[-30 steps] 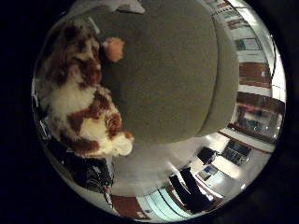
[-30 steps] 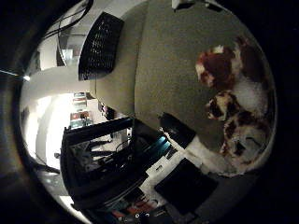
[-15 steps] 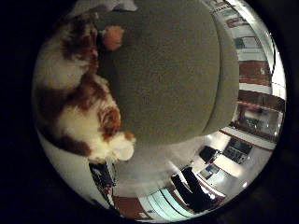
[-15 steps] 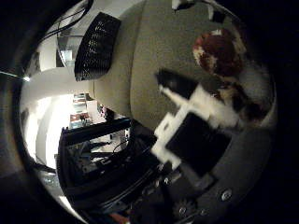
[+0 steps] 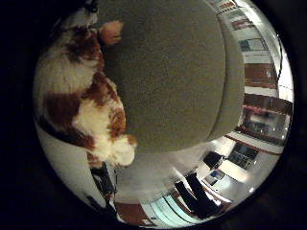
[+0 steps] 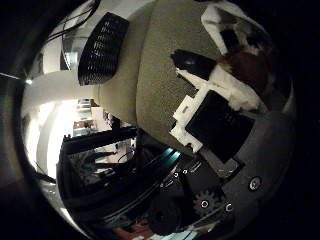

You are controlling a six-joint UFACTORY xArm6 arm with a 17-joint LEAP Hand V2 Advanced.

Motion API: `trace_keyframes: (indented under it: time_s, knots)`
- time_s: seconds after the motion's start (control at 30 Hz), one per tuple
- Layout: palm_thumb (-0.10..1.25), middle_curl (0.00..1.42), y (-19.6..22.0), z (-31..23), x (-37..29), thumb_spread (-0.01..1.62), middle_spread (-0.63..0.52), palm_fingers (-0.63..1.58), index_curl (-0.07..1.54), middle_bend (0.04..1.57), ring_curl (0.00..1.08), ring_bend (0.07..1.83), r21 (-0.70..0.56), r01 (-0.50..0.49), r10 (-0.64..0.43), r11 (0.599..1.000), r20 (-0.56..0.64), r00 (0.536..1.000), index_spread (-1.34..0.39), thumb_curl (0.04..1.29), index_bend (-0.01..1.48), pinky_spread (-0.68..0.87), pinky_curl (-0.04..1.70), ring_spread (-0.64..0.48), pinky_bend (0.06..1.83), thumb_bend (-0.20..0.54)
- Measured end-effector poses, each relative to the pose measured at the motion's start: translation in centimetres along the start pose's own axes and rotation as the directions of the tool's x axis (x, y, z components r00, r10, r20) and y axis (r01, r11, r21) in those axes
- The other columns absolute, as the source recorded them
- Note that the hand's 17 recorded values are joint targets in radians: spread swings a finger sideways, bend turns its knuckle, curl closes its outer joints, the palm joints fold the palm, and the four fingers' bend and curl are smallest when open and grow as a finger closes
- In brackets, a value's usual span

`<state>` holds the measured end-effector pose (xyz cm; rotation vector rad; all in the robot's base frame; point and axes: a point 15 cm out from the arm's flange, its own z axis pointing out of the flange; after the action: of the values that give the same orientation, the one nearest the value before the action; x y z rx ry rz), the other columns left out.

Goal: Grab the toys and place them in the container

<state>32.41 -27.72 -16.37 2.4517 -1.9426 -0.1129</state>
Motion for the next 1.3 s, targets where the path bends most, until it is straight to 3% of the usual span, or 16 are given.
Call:
trace_keyframes:
  time_s: [0.27,0.53,0.97,1.3]
  knots:
    - [1.03,0.81,-0.8,-0.3,1.4,1.07,-0.17,1.17,0.92,1.23,0.66,1.35,0.048,0.017,-0.014,0.999,-0.058,0.998,-0.31,0.46,1.0,-0.19,0.49,-0.22,1.53,-0.005]
    - [1.08,0.78,-0.3,-1.8,3.7,1.11,-0.14,1.14,0.89,1.3,0.71,1.37,0.075,0.012,-0.004,0.997,-0.097,0.995,-0.26,0.53,1.08,-0.17,0.59,-0.21,1.53,-0.008]
    - [1.09,0.73,0.1,-11.7,5.0,1.11,-0.13,1.15,0.85,1.34,0.7,1.4,0.102,-0.015,0.029,0.995,-0.138,0.99,-0.24,0.59,1.1,-0.18,0.69,-0.2,1.47,-0.011]
    - [1.09,0.72,-4.9,-18.9,2.5,1.11,-0.13,1.14,0.84,1.35,0.71,1.4,0.165,-0.025,0.046,0.986,-0.121,0.992,-0.23,0.61,1.12,-0.18,0.75,-0.2,1.44,-0.011]
